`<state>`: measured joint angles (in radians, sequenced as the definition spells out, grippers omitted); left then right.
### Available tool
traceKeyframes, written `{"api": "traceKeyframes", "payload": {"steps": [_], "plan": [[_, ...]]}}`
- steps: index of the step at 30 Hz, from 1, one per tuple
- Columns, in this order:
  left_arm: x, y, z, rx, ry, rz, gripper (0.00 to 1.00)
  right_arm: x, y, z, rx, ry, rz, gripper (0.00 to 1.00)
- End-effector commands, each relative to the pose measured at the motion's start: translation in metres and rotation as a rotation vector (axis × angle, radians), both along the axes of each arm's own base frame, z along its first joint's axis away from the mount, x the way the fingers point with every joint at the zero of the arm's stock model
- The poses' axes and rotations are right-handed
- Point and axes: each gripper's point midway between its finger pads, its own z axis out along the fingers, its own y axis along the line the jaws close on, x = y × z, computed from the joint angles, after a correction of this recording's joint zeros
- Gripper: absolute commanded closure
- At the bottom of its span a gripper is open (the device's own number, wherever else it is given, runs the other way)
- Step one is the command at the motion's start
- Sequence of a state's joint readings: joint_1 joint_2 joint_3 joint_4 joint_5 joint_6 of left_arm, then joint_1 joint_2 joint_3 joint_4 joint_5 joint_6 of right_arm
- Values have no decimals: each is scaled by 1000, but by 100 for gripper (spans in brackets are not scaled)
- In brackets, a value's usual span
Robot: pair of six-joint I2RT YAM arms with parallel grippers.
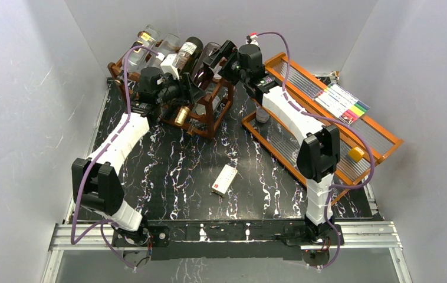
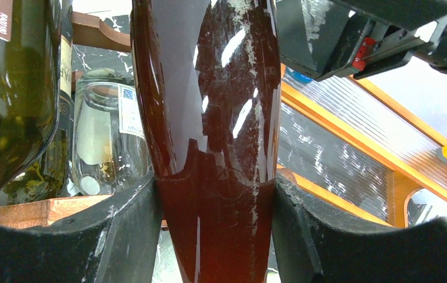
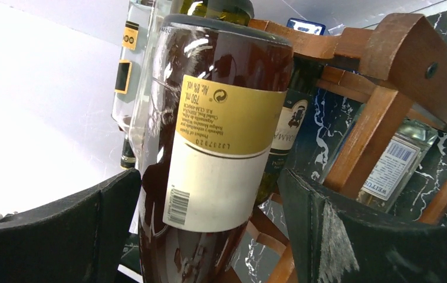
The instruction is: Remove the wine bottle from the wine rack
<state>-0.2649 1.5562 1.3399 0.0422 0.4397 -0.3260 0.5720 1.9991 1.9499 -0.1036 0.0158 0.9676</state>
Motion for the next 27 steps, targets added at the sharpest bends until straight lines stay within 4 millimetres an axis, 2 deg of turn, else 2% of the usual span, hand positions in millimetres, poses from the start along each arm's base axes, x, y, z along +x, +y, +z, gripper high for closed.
{"api": "traceKeyframes", "payload": {"steps": [1, 7, 18, 22, 27], "plan": [[3, 16, 58, -6, -214, 37, 100, 4, 12, 34, 105, -61, 16, 2], [4, 15, 58, -3, -211, 27, 100, 9, 32, 21, 167, -13, 77, 2], [4, 13, 55, -3, -198, 15, 100, 11, 55, 22, 252, -8, 130, 2], [4, 14, 55, 2, -186, 17, 100, 10, 55, 27, 272, -19, 137, 17], [5, 19, 54, 11, -144, 53, 100, 6, 50, 41, 322, -53, 128, 38]]}}
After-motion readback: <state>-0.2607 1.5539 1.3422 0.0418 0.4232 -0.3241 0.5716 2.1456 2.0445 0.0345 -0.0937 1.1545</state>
